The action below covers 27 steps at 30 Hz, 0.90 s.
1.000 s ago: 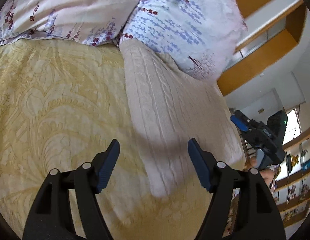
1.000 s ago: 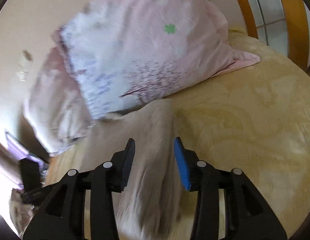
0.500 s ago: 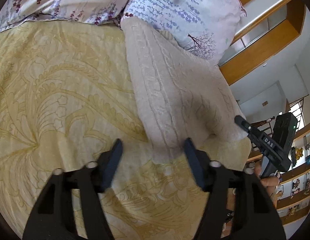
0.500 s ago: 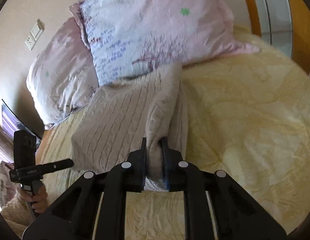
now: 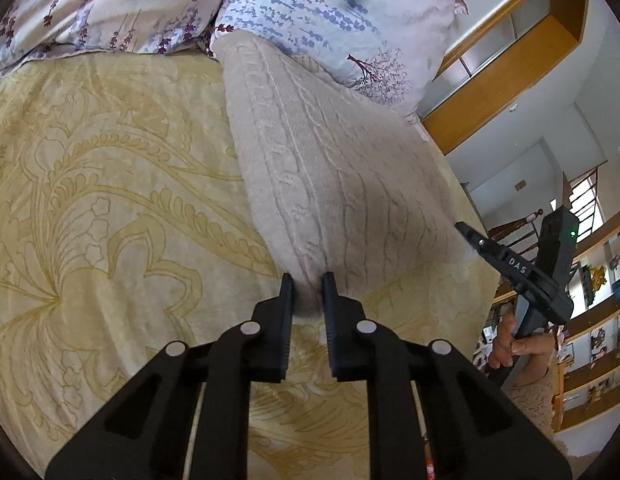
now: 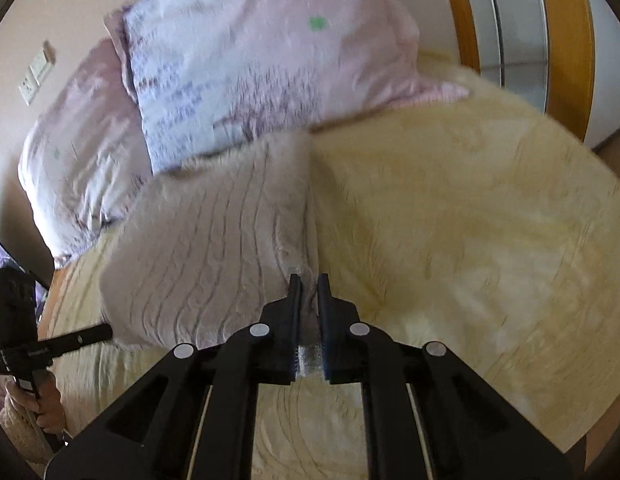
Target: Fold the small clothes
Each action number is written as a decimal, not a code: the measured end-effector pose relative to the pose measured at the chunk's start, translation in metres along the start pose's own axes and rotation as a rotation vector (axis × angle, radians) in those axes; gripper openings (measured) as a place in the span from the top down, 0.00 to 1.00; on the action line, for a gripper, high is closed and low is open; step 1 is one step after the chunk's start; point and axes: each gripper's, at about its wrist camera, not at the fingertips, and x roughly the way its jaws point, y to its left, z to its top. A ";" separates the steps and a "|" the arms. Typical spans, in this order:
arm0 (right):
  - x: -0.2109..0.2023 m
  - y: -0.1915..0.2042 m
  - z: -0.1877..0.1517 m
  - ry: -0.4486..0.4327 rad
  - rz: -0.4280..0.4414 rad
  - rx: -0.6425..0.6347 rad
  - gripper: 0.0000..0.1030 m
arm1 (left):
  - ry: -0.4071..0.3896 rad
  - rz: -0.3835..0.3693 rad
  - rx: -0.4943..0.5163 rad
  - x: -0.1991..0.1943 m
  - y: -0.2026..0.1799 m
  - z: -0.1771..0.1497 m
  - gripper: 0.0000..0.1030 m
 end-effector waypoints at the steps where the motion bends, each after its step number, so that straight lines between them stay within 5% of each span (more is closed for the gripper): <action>1: -0.002 0.001 -0.001 0.005 0.010 -0.001 0.91 | 0.001 -0.001 0.001 0.000 0.000 0.000 0.86; 4: -0.014 0.000 0.002 -0.008 0.053 0.029 0.91 | 0.006 -0.021 -0.006 -0.003 0.002 0.000 0.80; 7: -0.024 -0.006 0.008 -0.022 0.113 0.081 0.74 | 0.015 -0.037 -0.030 -0.006 0.003 -0.002 0.58; 8: -0.026 -0.008 0.008 -0.026 0.129 0.092 0.63 | 0.015 -0.038 -0.038 -0.006 0.003 -0.002 0.55; 11: -0.024 -0.007 0.007 -0.009 0.142 0.099 0.61 | 0.016 -0.048 -0.056 -0.005 0.003 -0.003 0.55; 13: -0.018 -0.004 0.004 0.016 0.160 0.089 0.62 | 0.015 -0.058 -0.065 -0.002 0.003 -0.002 0.61; 14: -0.014 -0.001 0.004 0.026 0.158 0.075 0.69 | 0.017 -0.064 -0.066 0.001 0.002 -0.001 0.77; 15: -0.012 0.002 0.003 0.023 0.138 0.052 0.90 | 0.017 -0.051 -0.066 0.002 0.002 0.000 0.82; 21: -0.050 0.016 0.021 -0.198 0.044 -0.039 0.91 | 0.001 -0.079 -0.009 -0.006 0.003 0.002 0.89; 27: -0.005 0.017 0.006 -0.047 -0.160 -0.124 0.92 | 0.022 -0.040 0.054 -0.003 0.002 -0.005 0.90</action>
